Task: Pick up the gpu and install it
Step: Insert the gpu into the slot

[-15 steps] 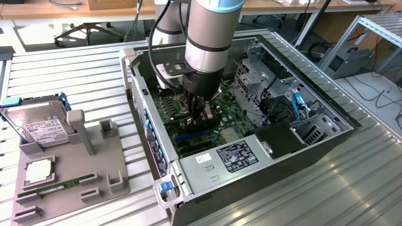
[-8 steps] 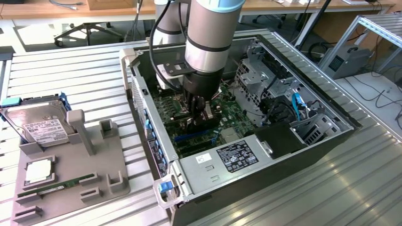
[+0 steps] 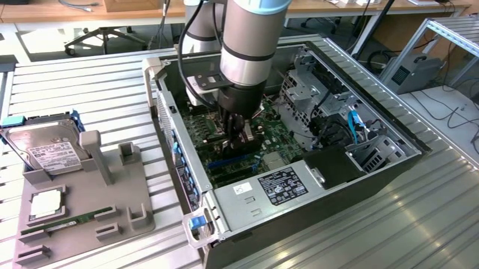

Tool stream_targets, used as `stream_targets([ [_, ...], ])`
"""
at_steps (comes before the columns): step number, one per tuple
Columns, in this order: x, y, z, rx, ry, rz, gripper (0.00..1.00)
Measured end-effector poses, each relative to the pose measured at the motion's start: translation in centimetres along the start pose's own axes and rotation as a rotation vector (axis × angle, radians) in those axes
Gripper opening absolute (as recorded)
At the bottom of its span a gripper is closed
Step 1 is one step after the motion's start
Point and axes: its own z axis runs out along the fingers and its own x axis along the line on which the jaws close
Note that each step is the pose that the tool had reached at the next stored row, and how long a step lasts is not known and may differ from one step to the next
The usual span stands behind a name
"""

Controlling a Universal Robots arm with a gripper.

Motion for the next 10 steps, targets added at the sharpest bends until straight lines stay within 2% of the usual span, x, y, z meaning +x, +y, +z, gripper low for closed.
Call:
stream_targets([
  [10, -0.39, -0.08, 0.03, 0.0000, 0.0000, 0.000, 0.27],
])
